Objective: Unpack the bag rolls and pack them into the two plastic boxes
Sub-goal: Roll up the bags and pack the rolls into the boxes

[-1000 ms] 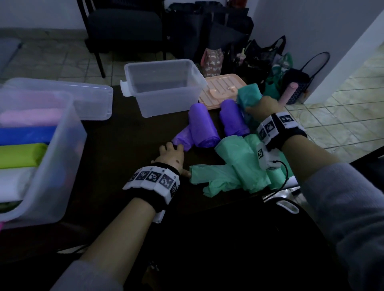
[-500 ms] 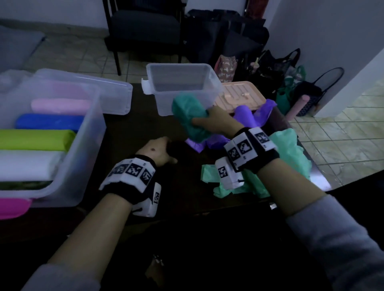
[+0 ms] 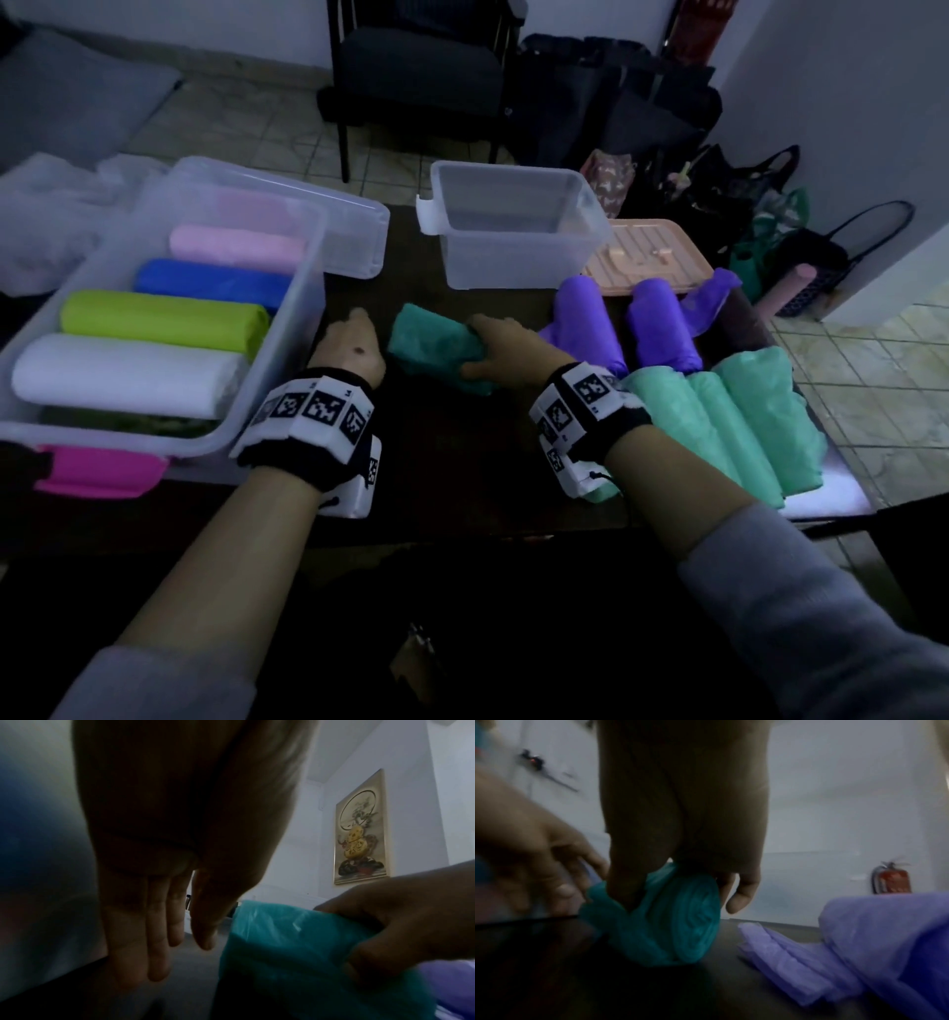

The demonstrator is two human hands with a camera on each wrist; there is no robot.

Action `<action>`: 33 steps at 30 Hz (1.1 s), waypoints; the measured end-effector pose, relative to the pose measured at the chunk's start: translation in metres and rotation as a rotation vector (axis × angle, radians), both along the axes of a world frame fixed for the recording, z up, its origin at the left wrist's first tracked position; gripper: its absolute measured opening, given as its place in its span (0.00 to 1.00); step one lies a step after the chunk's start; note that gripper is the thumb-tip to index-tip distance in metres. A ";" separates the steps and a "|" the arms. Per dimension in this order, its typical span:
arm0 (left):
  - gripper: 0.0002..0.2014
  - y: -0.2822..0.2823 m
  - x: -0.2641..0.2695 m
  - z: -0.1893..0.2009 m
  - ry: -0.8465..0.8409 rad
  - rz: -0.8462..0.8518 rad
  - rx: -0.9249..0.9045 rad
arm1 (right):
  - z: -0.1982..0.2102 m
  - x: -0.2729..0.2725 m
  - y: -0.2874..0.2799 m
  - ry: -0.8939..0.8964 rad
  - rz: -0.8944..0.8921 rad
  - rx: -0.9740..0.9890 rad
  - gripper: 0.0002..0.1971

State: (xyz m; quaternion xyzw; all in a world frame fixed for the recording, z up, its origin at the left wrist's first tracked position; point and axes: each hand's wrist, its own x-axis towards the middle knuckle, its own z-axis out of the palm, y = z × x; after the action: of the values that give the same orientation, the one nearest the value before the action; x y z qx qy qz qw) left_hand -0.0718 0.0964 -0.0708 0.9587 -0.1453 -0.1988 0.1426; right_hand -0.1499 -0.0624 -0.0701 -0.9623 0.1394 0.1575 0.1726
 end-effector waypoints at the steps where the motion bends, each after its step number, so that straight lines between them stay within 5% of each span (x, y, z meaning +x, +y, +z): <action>1: 0.23 0.000 0.001 -0.002 -0.010 0.026 0.001 | -0.002 0.000 0.004 -0.030 0.048 -0.097 0.26; 7: 0.20 0.001 0.001 -0.005 -0.034 0.090 0.006 | -0.006 -0.003 0.019 -0.140 0.186 -0.321 0.33; 10: 0.18 0.004 -0.001 -0.005 -0.068 0.058 0.023 | 0.003 -0.005 0.022 -0.062 0.113 -0.180 0.34; 14: 0.17 0.003 0.001 -0.003 -0.064 0.047 0.027 | 0.020 0.005 0.026 0.019 0.135 -0.096 0.19; 17: 0.16 0.002 0.003 0.000 -0.059 0.058 0.036 | 0.022 0.008 0.034 0.060 0.157 -0.028 0.25; 22: 0.17 -0.003 0.013 -0.003 0.072 0.042 -0.046 | 0.001 -0.003 0.053 -0.025 0.221 -0.113 0.36; 26: 0.24 -0.014 0.012 -0.003 0.208 -0.034 -0.073 | -0.014 -0.020 0.063 -0.121 0.253 -0.174 0.35; 33: 0.19 -0.020 0.012 -0.006 0.321 -0.086 -0.236 | -0.020 -0.034 0.074 -0.148 0.311 -0.293 0.28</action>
State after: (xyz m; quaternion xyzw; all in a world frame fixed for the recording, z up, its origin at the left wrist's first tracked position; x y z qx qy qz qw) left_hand -0.0601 0.0764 -0.0765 0.8842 -0.1837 -0.3367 0.2666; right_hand -0.1842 0.0119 -0.0900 -0.9959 -0.0025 0.0892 0.0145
